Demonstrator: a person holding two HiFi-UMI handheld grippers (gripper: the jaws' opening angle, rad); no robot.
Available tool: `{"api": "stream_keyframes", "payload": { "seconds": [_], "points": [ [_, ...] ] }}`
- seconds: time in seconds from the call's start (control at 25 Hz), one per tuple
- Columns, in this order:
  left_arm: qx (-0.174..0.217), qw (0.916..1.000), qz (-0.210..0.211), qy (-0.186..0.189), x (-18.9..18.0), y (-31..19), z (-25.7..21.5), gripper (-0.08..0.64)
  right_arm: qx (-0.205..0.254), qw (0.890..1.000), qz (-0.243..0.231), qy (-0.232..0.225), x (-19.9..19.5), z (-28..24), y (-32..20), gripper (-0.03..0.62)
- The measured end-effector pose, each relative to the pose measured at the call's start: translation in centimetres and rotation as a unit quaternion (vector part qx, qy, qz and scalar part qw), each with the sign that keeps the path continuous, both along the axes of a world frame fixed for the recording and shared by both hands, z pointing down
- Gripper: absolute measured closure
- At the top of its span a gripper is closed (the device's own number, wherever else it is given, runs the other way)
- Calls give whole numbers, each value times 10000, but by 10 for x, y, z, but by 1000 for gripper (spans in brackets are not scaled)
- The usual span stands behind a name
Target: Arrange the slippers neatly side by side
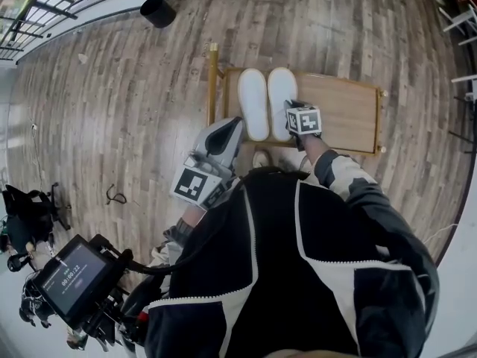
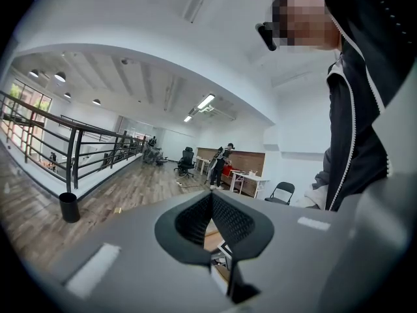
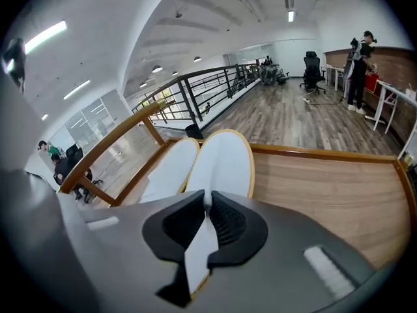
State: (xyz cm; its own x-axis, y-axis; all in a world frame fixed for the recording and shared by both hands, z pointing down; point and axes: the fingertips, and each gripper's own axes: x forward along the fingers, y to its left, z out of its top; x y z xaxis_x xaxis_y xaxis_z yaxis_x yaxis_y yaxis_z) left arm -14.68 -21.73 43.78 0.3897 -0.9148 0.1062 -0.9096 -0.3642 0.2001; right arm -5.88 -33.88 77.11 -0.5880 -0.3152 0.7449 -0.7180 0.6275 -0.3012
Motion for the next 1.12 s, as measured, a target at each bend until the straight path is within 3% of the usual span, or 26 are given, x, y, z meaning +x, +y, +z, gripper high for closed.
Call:
{"api": "stream_keyframes", "payload": {
  "seconds": [0.24,0.68,0.72,0.8,0.84,1.12],
  "points": [
    [-71,9999,-86,76,-1,0,0,541,-24,9992,-229,329,-4,16,1,563],
    [-114,9998,-148,8,-6,-1,3,541,-217,9983,-249,488,-4,30,0,558],
    [-109,9998,-137,-14,-6,0,5,541,-311,9982,-293,423,-6,30,3,550],
    [-98,9999,-109,-63,-6,1,8,541,-507,9976,-423,198,-13,30,9,418],
    [-105,9999,-95,-75,-6,1,10,541,-555,9972,-481,108,-15,28,11,382],
    [-9,9999,131,3,2,-4,7,541,-257,9975,-654,50,-8,8,11,360]
  ]
}}
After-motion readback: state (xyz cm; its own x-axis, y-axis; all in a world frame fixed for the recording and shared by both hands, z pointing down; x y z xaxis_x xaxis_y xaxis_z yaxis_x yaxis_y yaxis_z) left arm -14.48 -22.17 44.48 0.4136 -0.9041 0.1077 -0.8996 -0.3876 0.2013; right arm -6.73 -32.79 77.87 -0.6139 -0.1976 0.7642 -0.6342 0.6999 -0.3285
